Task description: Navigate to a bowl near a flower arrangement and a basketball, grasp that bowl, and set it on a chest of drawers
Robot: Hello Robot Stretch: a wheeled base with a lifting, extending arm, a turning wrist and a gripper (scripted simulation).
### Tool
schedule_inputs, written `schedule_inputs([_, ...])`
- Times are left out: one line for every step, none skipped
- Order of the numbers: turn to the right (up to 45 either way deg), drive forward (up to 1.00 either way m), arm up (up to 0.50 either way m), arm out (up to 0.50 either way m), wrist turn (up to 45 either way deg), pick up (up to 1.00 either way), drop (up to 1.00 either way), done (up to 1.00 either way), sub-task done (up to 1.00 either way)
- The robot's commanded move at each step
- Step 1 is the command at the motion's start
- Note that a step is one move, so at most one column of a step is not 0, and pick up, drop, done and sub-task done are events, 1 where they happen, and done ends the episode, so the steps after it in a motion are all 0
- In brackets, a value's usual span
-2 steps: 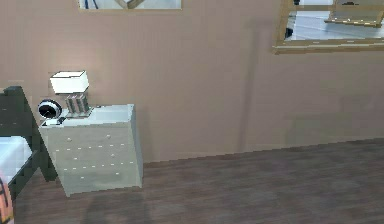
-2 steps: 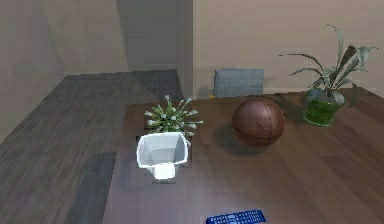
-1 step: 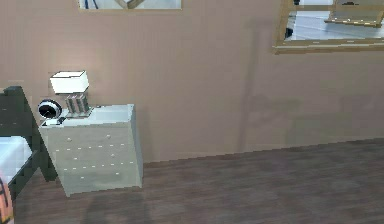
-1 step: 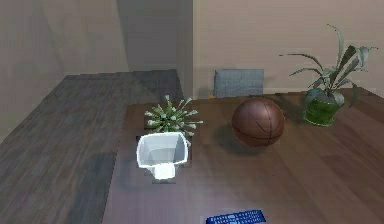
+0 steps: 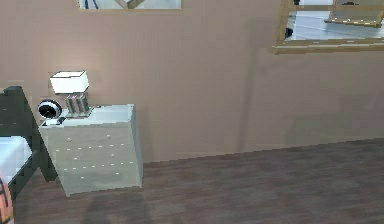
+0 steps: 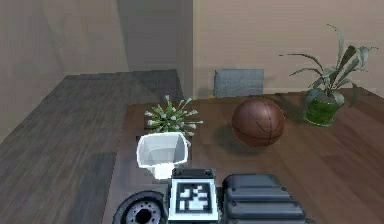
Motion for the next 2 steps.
schedule_inputs([0.0,0.00,0.00,0.22,0.0,0.00,0.00,0.00,0.00])
schedule_inputs([0.0,0.00,0.00,0.00,45.0,0.00,0.00,0.00,0.00])
